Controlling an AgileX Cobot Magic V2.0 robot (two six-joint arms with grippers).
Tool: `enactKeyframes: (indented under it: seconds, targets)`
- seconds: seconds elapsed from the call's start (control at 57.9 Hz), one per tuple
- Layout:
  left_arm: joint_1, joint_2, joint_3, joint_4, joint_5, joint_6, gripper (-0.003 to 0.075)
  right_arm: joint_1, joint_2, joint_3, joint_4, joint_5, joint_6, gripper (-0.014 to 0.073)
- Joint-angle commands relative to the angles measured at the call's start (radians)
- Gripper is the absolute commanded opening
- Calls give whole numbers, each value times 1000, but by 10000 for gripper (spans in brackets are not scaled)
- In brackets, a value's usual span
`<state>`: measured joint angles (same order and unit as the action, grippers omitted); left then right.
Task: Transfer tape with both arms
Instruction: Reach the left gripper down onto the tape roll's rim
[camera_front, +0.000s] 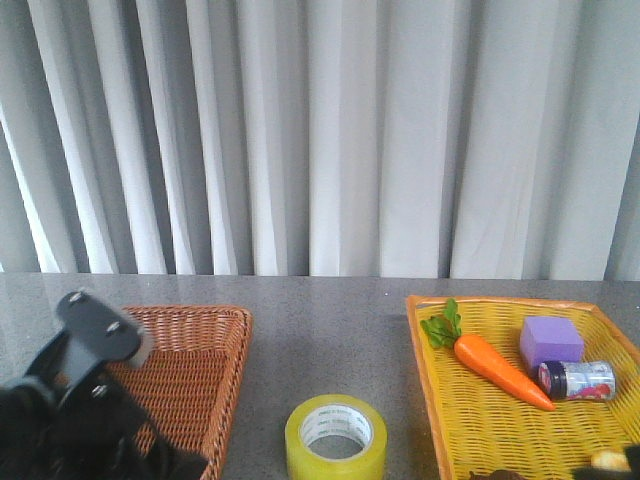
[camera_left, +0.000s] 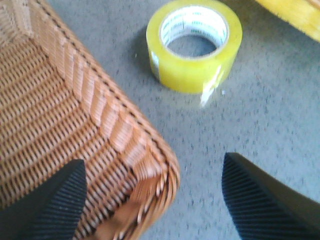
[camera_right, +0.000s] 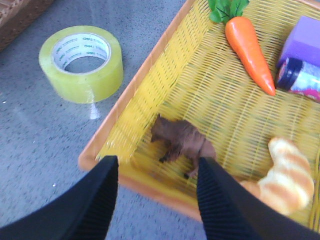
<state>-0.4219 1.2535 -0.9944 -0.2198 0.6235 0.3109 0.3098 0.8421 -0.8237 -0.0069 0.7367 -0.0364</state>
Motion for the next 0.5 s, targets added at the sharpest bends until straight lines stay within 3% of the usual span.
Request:
enactKeyframes:
  seconds: [0.0, 0.19, 0.484]
  targets:
    - [-26, 45, -109, -20, -22, 5, 534, -6, -112, 40, 7, -69, 4, 355]
    - [-89, 232, -302, -20, 40, 22, 534, -6, -252, 93, 7, -61, 1, 353]
    - [-99, 514, -621, -10, 174, 16, 534, -6, -288, 99, 15, -52, 1, 353]
